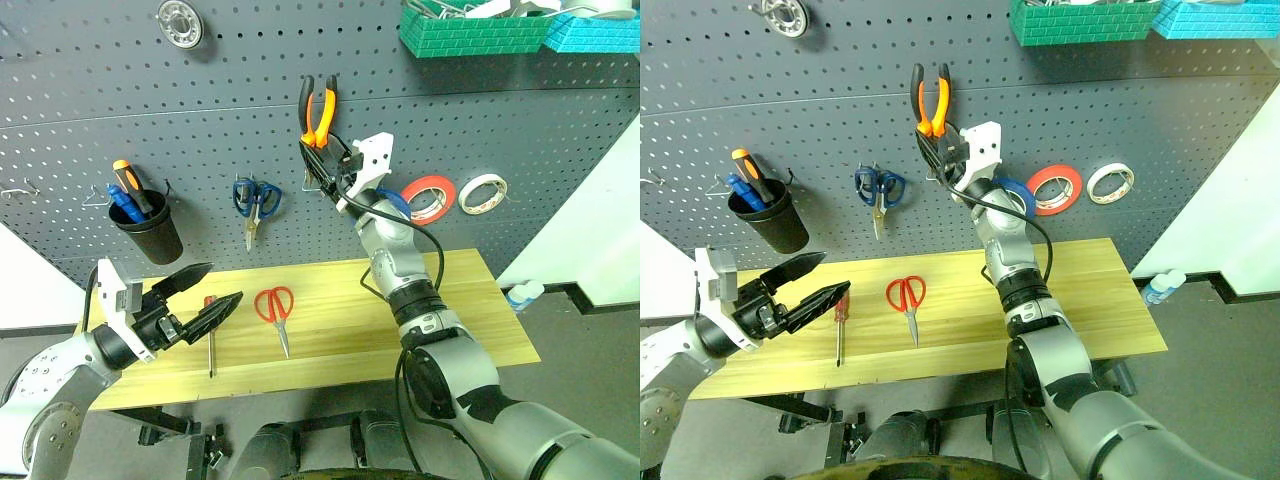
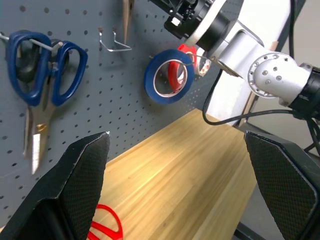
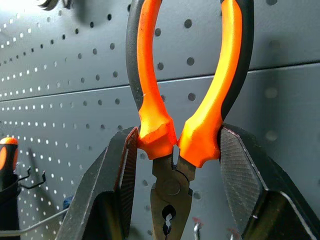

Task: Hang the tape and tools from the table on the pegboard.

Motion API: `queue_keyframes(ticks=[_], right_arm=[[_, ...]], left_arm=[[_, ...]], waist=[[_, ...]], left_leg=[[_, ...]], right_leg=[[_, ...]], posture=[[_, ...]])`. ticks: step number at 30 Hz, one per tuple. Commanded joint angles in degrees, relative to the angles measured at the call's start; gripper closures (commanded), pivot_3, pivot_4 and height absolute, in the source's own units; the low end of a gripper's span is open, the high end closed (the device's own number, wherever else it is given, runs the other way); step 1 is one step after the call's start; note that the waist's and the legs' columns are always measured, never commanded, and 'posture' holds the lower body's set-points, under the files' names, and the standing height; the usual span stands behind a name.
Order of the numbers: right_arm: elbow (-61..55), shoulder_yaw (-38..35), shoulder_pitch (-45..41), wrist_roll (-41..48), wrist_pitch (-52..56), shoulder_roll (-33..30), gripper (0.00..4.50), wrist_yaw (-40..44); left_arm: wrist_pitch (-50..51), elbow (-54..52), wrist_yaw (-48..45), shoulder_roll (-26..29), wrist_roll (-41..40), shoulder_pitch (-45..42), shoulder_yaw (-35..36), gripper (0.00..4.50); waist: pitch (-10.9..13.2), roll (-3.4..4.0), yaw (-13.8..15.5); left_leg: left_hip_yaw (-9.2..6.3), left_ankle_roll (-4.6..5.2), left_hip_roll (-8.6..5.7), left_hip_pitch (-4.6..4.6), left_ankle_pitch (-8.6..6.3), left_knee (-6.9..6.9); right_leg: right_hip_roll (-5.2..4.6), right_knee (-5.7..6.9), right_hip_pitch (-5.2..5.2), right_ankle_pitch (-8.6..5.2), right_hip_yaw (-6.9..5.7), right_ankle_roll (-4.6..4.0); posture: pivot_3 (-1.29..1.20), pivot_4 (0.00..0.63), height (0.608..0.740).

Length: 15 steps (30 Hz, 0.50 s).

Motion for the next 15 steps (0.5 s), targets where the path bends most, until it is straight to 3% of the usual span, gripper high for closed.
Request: queue_keyframes(ticks=[1, 15], right_arm=[[0.83, -0.8, -3.54, -0.42, -3.0, 0.74, 2.45, -0.95], [9.37, -2.44, -7.7, -2.9, -8.08, 0.21, 2.45, -5.07]], left_arm=[[-0.11, -2.91, 0.63, 0.46, -1.62, 0.74, 1.8, 0.0], [0.16, -4.63, 1.79, 1.13, -3.46, 2.75, 2.9, 0.0]], waist=[[0.0, 0.0, 0.0], [0.0, 0.0, 0.01]], left_leg=[[0.02, 0.0, 0.03, 0.04, 0.0, 0.0], [0.3, 0.0, 0.46, 0.13, 0.0, 0.02]], right_leg=[[0.03, 0.0, 0.03, -0.01, 0.02, -0.02], [0.37, -0.04, 0.04, 0.06, 0.16, -0.36]], posture=[[0.05, 0.0, 0.736], [0.06, 0.0, 0.736]])
